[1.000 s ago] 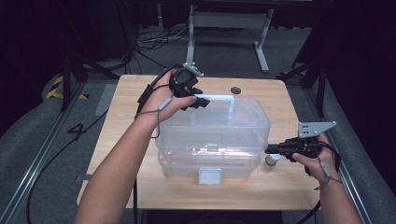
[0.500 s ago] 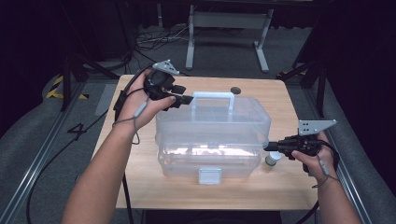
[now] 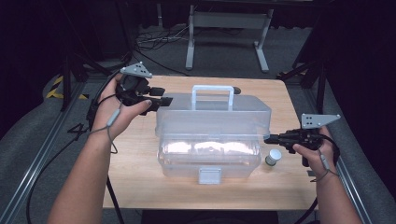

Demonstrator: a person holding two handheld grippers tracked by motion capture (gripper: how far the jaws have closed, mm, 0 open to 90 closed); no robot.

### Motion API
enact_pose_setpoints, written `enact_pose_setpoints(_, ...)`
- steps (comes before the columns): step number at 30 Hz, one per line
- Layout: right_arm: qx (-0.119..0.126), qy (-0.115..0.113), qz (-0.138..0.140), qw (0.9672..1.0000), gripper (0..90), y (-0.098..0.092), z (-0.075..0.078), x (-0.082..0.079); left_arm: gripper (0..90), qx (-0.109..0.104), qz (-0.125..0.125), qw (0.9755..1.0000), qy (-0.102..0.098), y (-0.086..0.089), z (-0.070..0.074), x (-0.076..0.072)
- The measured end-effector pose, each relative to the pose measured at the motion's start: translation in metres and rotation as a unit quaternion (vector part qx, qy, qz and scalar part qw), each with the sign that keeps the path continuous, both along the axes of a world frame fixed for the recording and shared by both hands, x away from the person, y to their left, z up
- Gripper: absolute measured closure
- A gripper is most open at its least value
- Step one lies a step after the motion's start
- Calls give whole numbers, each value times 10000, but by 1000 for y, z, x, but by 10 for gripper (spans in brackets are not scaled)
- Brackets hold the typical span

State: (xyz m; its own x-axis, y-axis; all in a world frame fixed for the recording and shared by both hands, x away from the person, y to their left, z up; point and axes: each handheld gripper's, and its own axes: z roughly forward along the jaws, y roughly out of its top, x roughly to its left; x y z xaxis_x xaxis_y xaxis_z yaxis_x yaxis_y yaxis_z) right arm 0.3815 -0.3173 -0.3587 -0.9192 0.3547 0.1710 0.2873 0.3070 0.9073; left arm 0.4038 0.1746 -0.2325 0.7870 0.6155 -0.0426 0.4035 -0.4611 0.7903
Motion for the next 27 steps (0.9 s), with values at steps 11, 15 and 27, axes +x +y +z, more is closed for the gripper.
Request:
enact_pose_setpoints(11,-15,-126,-224,9997,900,5,5,3,554,-159,178,9996,-149,23,2,-19)
enact_pose_setpoints(15,-47,-154,-328,9993,900,7,6,3,571,-151,233,9996,-102,32,-4,-24)
enact_pose_setpoints(27,66,-274,-679,9973,900,10,14,6,626,-183,279,9994,69,46,-27,-41)
